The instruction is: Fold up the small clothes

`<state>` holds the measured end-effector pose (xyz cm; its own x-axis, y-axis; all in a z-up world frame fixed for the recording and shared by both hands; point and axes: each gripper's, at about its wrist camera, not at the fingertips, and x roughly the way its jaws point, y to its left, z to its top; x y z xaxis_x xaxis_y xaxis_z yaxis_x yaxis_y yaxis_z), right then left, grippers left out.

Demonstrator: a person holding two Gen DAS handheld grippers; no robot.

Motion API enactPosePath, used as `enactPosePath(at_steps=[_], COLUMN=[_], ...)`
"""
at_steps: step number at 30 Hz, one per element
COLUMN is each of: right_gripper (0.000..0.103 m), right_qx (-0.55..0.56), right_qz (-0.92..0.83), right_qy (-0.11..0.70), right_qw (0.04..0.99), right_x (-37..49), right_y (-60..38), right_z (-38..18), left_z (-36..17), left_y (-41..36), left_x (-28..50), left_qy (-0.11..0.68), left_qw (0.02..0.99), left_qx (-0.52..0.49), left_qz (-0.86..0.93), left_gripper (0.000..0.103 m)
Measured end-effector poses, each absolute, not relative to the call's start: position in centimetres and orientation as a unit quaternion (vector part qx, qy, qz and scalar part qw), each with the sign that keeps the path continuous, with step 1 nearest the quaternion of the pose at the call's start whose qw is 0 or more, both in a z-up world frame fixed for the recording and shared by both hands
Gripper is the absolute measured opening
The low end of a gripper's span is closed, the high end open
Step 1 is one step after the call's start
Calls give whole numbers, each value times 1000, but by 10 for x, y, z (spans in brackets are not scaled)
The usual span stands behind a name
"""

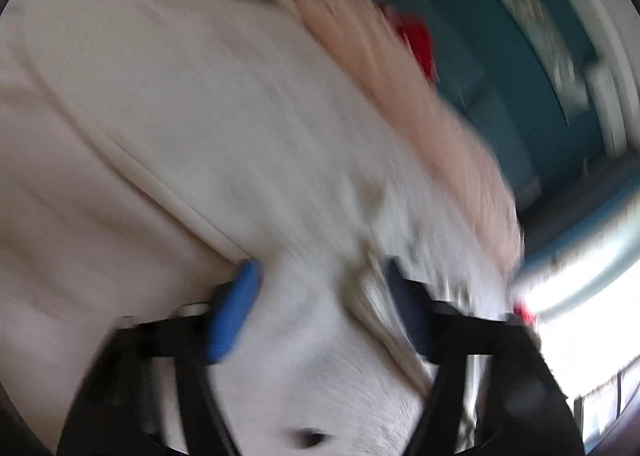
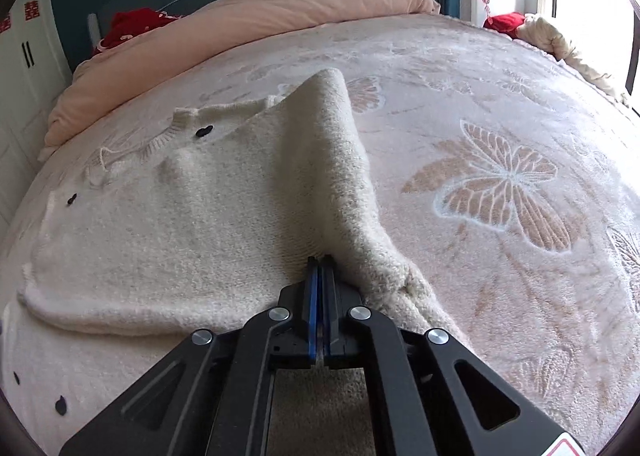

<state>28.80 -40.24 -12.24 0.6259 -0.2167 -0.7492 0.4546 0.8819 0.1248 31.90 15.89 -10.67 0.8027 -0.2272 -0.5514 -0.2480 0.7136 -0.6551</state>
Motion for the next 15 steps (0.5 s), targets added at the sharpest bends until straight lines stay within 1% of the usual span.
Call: enactPosePath(at_steps=[1,2,4,7,8,10,11,12,13,14,15], right_gripper=[0,0,0,0,0,0,0,0,0,0,0], right_qx=[145,138,128,127,126,121,115,108,103,96,90], right_qz=[-193,-197,-202,-202,-203,-206,-209,-213,-216,-219,-223], right_qy=[388,388,390,392,392,393,395,397,398,399,400], right_qw=[889,890,889,888,888,888,887,886,886,885,884], right_x=[290,291,289,290,290,291,293,294,294,295,296], right_y=[-400,-396,-387,-388,-388,-387,-386,-384,-383,-381,-379], right_z=[-124,-127,-132,-132,-132,-132,-132,-132,-132,-132,-133], left_z=[-100,-94,-96,-110,-115,-122,-122,-121,-120,-121,-118], left_y=[187,226,284,365,385,416,421,423,422,419,411], left_x=[313,310,315,326,328,333,335,343,352,362,373], left_qy=[300,291,299,314,315,290,284,287,295,312,336], left_qw=[877,882,877,843,831,823,823,825,830,831,826], left_qx=[-372,-358,-339,-355,-367,-393,-393,-381,-367,-359,-343], left_qz=[44,93,161,255,275,290,294,303,299,289,295], left_gripper=[88,90,90,90,90,89,85,76,34,9,9])
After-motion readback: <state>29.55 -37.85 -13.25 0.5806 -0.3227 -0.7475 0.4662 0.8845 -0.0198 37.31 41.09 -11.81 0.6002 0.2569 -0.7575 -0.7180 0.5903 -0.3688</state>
